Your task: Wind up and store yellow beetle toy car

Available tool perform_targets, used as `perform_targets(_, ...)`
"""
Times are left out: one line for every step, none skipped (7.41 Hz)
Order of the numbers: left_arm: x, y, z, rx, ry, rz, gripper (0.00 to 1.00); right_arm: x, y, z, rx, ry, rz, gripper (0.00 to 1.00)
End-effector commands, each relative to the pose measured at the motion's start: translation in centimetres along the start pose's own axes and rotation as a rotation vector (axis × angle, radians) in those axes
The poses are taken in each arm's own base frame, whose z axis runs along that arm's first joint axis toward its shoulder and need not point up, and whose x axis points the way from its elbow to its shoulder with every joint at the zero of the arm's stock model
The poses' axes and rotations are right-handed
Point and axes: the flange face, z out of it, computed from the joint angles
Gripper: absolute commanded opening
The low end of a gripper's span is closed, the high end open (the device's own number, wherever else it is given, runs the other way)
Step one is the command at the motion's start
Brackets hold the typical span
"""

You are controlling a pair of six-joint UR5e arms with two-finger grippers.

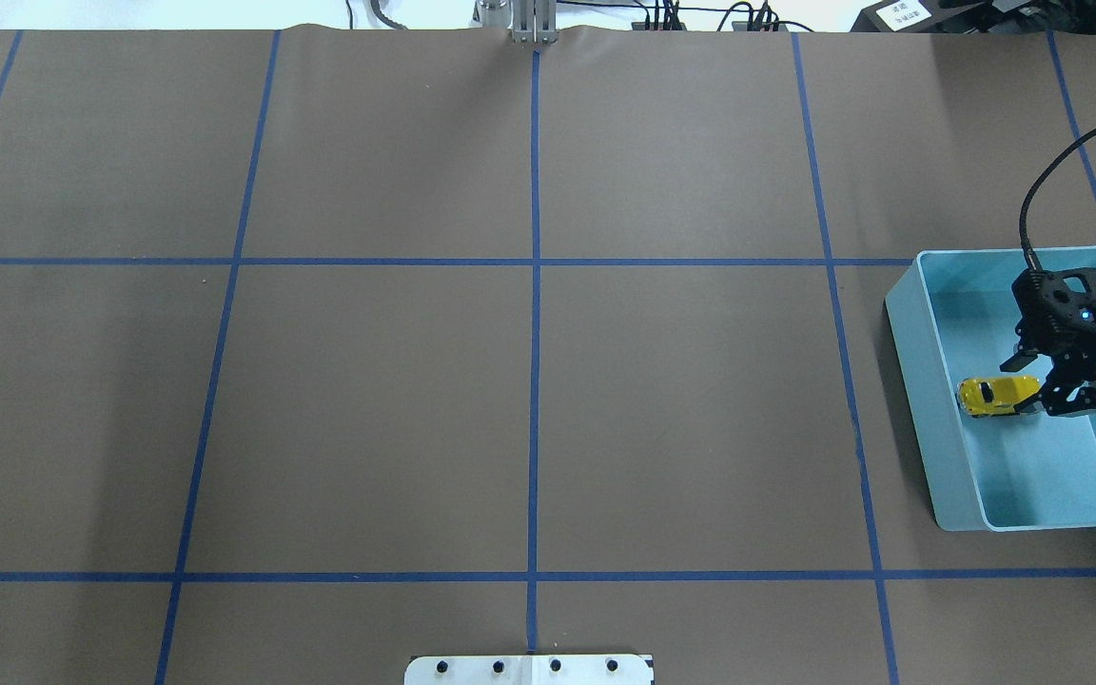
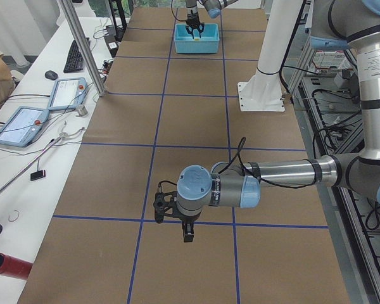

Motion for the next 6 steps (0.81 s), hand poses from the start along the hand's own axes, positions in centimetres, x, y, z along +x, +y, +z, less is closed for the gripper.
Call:
perform_targets(0.0, 0.0, 0.0, 0.0, 0.0, 0.0, 1.0, -0.1, -0.5, -0.4, 0.008, 0.006, -0.009, 1.0)
perform_targets(0.0, 0.0, 0.0, 0.0, 0.0, 0.0, 1.0, -0.1, -0.7, -0.7, 0.011, 0.01, -0.011, 1.0)
perform_targets(0.0, 0.0, 0.0, 0.0, 0.0, 0.0, 1.0, -0.3, -1.5, -2.5, 0.031, 0.039, -0.018, 1.0)
perform_targets(0.1, 0.0, 0.0, 0.0, 0.0, 0.002, 1.0, -0.4, -1.8, -6.7, 0.064, 0.111, 0.035, 1.0)
perform_targets(0.0, 0.0, 0.0, -0.001, 0.0, 0.001, 1.0, -0.2, -1.0, -10.5, 0.105, 0.168, 0.106, 1.0)
perform_targets(0.0, 0.0, 0.0, -0.001, 0.0, 0.001, 1.0, -0.1, 0.4, -13.7, 0.147, 0.215, 0.236, 1.0)
